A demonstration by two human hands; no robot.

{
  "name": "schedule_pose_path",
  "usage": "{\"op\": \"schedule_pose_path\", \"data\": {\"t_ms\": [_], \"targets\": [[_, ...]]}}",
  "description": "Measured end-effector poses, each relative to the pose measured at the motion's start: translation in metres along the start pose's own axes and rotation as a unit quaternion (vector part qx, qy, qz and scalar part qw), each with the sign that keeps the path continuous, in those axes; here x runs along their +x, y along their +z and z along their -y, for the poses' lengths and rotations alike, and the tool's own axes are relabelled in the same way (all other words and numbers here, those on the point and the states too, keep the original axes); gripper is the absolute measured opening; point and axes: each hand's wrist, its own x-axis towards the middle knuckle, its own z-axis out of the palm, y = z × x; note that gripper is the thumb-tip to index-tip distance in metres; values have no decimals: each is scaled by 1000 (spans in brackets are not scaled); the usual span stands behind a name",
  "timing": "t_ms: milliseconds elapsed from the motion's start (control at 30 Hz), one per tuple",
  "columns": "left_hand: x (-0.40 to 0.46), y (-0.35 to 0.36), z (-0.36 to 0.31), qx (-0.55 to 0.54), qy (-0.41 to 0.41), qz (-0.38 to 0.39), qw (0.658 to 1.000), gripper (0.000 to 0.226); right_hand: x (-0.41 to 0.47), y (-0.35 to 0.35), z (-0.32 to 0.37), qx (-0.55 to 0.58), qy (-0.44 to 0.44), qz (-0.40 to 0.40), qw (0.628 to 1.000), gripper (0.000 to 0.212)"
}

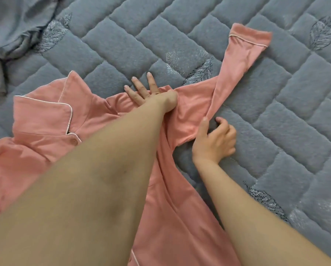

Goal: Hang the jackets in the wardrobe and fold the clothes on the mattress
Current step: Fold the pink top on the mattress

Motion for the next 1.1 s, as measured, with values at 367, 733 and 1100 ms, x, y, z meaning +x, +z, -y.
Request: {"op": "schedule_pose_path", "data": {"t_ms": [367,733,1100], "targets": [[-6,32,-11,42,-27,-230,972,72,173,19,75,87,52,42,994,51],[-4,36,-9,48,-32,-253,966,71,239,-41,28,-7,228,-124,966,56],[-4,36,-8,58,-34,-257,964,71,255,-25,69,-62,52,156,985,32]]}}
